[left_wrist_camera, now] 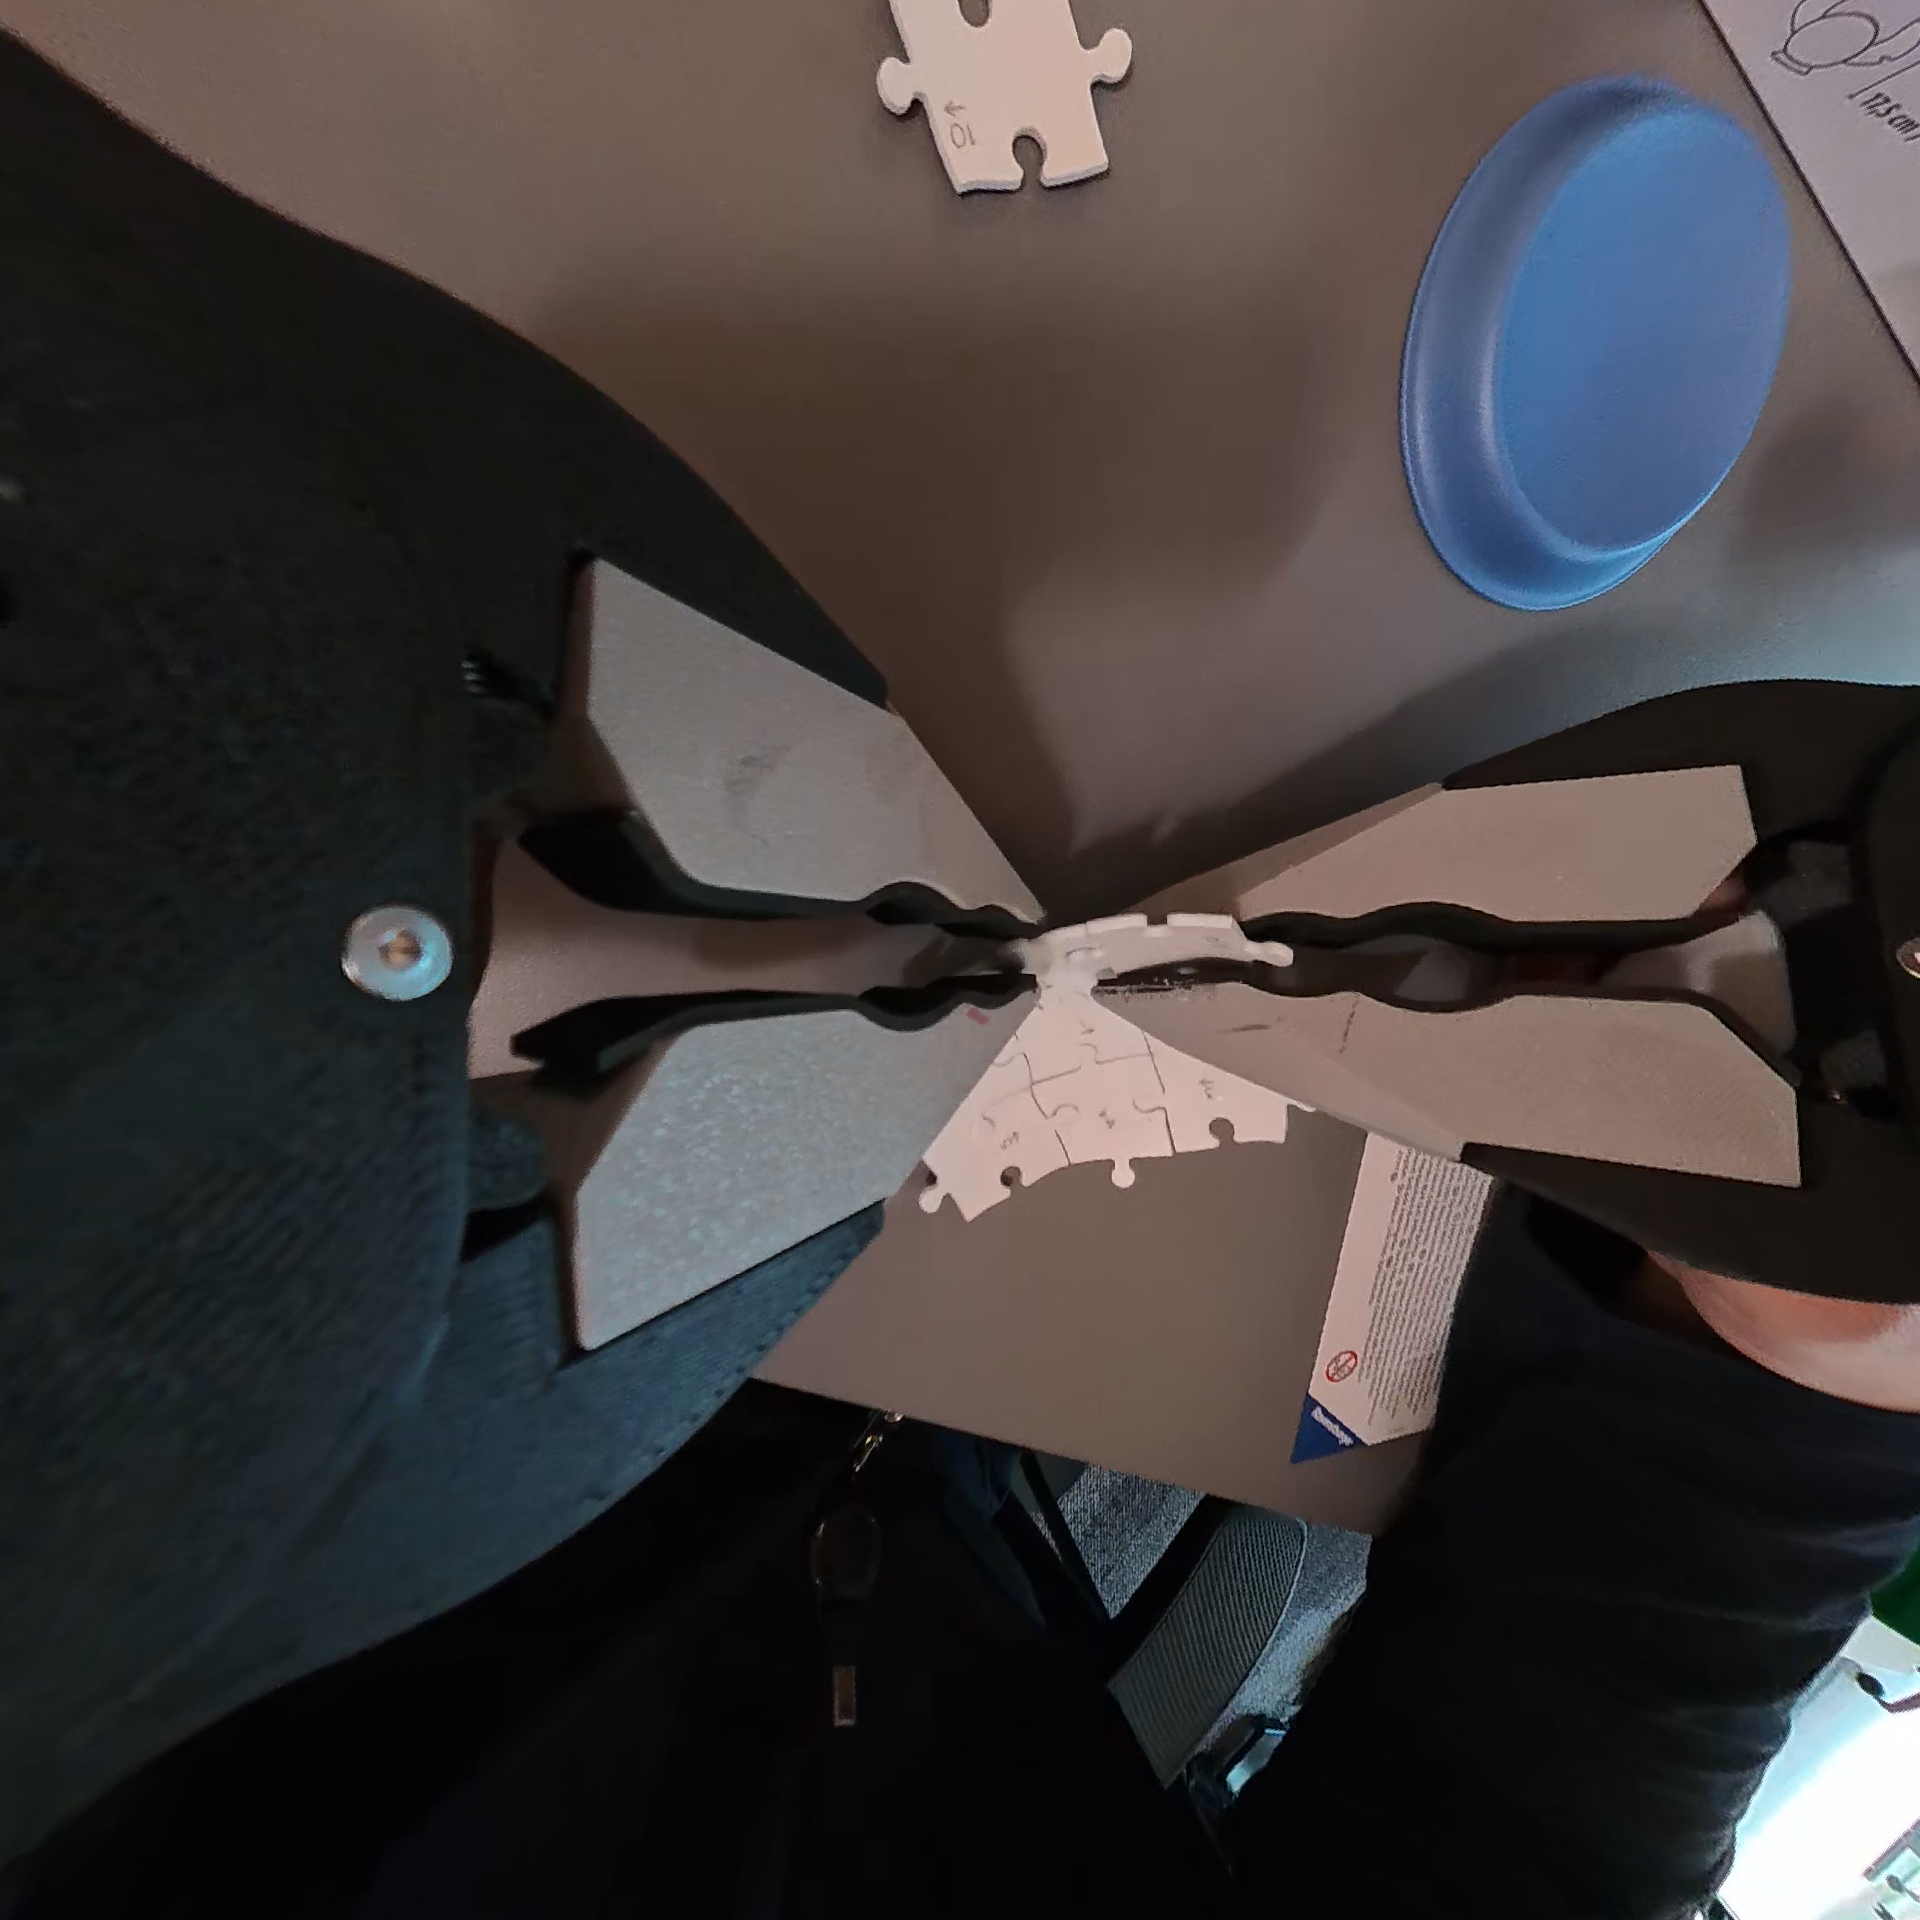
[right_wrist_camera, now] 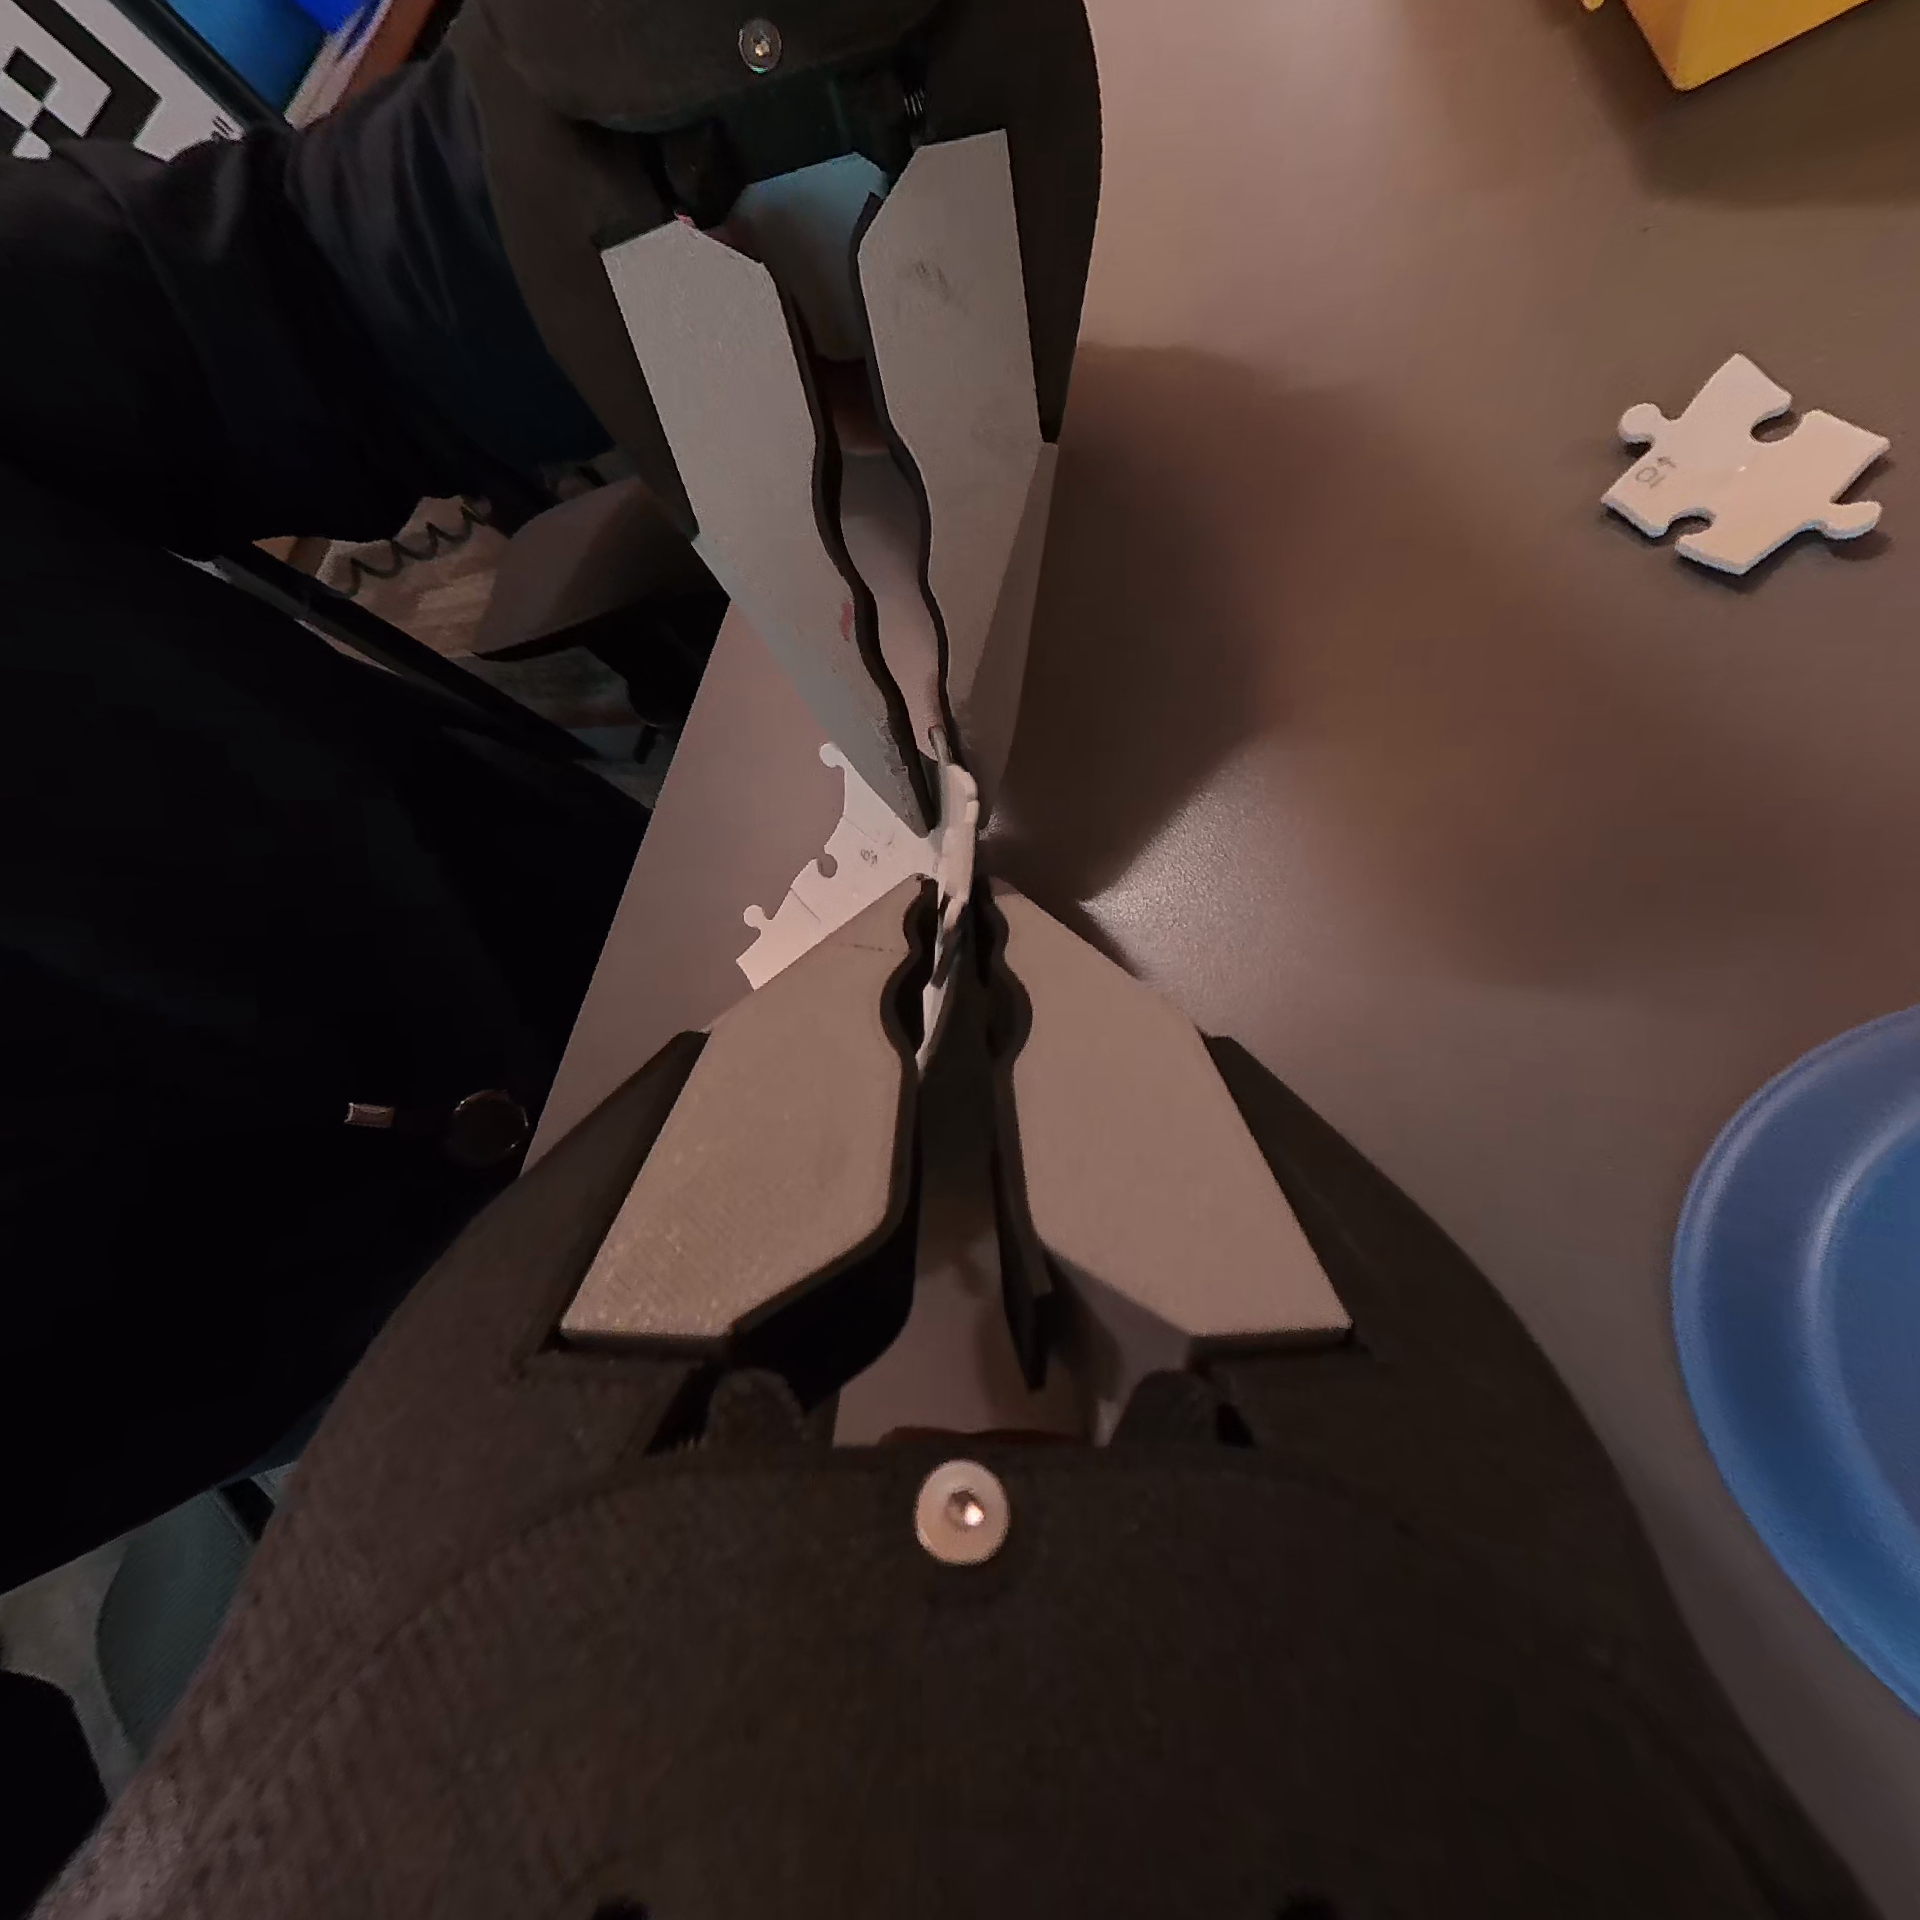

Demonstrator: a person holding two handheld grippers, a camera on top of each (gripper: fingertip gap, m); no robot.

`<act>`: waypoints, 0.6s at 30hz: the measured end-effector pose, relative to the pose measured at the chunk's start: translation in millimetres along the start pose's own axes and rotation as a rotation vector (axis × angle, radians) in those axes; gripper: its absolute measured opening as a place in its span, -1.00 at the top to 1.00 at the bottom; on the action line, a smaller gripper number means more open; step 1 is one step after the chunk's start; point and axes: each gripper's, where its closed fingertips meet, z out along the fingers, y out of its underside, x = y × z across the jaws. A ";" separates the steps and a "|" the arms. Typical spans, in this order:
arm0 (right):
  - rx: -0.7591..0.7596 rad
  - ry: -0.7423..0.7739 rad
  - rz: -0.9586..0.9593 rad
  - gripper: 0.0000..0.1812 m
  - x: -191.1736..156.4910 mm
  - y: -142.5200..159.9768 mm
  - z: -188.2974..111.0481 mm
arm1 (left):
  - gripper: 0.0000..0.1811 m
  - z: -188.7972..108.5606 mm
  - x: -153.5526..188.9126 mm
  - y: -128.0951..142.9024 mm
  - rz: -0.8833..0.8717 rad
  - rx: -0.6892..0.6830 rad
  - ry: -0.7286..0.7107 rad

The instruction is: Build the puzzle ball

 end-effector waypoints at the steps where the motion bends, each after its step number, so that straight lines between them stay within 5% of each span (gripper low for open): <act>1: -0.001 0.005 -0.004 0.96 -0.2 -0.6 0.0 | 0.95 0.0 0.2 -0.5 0.002 0.000 0.000; 18: -0.006 0.014 -0.025 0.99 -4.2 -3.5 -0.1 | 0.96 -0.5 2.8 -4.9 0.062 -0.038 -0.032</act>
